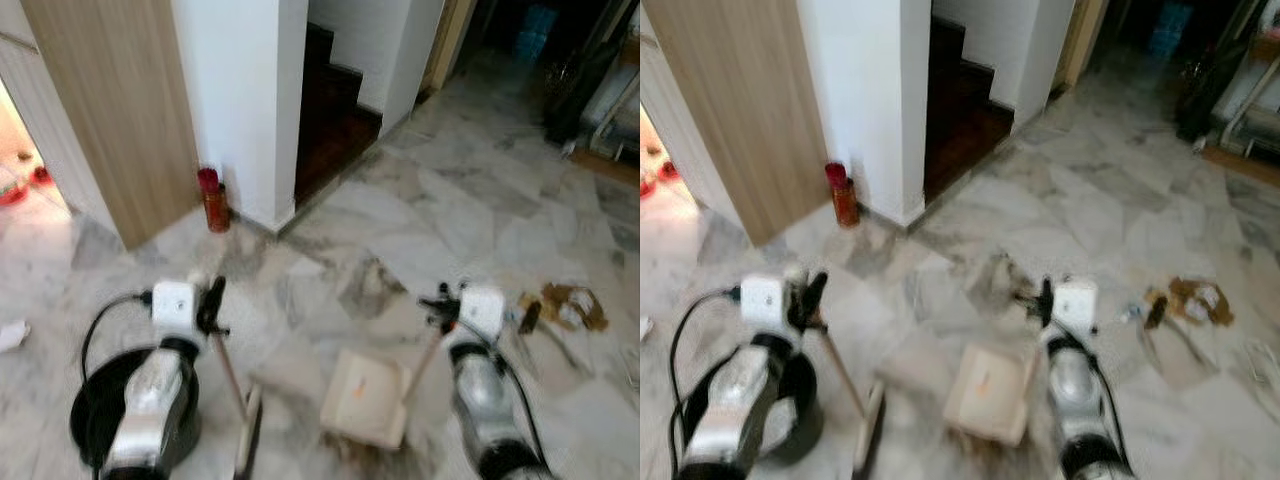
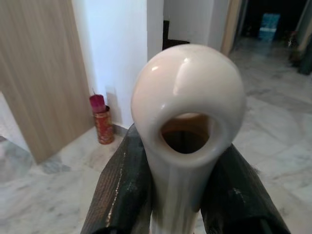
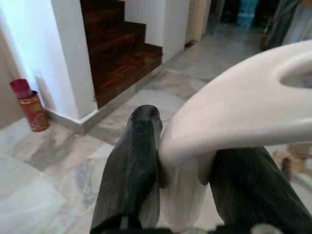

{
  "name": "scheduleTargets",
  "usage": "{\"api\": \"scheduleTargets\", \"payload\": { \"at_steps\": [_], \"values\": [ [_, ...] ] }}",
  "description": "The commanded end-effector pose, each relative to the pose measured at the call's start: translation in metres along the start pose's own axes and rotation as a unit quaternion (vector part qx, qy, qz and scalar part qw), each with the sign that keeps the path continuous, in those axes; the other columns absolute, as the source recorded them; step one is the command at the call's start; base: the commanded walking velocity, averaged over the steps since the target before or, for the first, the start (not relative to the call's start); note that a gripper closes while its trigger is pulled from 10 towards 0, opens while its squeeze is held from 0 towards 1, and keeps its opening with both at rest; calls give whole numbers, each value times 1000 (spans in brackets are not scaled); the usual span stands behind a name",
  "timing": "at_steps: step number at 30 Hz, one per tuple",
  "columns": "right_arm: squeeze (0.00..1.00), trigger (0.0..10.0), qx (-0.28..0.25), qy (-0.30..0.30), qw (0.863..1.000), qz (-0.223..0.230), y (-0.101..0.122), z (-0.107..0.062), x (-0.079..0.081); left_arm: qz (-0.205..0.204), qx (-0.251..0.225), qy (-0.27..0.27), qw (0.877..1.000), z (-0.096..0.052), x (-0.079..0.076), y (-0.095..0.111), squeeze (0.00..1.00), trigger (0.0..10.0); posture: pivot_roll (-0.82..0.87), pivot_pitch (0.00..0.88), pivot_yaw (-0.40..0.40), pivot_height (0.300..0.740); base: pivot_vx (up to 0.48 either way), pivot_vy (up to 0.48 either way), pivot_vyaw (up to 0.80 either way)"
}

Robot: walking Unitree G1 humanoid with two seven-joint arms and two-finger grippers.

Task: Sweep floor

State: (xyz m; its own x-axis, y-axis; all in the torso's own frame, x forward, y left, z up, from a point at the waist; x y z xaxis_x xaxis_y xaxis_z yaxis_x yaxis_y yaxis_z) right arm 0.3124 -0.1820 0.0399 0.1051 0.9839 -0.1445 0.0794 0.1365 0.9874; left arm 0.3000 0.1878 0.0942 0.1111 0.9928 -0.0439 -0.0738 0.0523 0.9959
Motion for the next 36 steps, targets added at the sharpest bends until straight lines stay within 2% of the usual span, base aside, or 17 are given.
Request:
{"api": "scheduleTargets", "payload": {
  "at_steps": [1, 4, 13, 26, 36],
  "values": [
    [0, 10000, -7, -14, 1000, 1, 1, 0, -9, 11, -21, -18, 1000, 4, -8, 9, 0, 10000, 105, 13, -44, 740, 0, -390, 0],
    [0, 10000, -7, -16, 1000, 3, 2, 1, -11, 11, -21, -20, 1000, 5, -8, 10, 0, 10000, 106, 12, -44, 740, 0, -341, 0],
    [0, 10000, -7, -11, 1000, 9, 4, 4, -11, 7, -22, -15, 1000, 4, -9, 9, 0, 10000, 108, 6, -59, 740, 0, 0, 0],
    [0, 10000, -11, 1, 1000, -9, 8, 8, -14, 2, -21, -15, 1000, 3, -11, 7, 0, 10000, 106, 0, -71, 740, 0, 0, 0],
    [0, 10000, -12, 6, 1000, -13, 8, 8, -11, 0, -21, -16, 1000, 2, -12, 6, 0, 10000, 107, 0, -71, 740, 0, 0, 765]
  ]
}}
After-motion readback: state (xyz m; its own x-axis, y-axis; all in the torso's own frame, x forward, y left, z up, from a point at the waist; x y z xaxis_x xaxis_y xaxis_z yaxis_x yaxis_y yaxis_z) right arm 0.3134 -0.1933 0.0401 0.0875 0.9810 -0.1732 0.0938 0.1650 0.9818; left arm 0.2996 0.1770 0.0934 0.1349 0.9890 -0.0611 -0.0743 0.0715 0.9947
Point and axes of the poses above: a point about 5 cm out from each wrist's last joint towards the gripper, its own z axis pointing out of the wrist towards the gripper, its own y axis along the axis of the wrist's last joint, x = y × z, the point moved 1 cm from there along z, pointing out of the wrist towards the gripper, and after that the axes turned 6 degrees about -z, right-handed, at the moved point
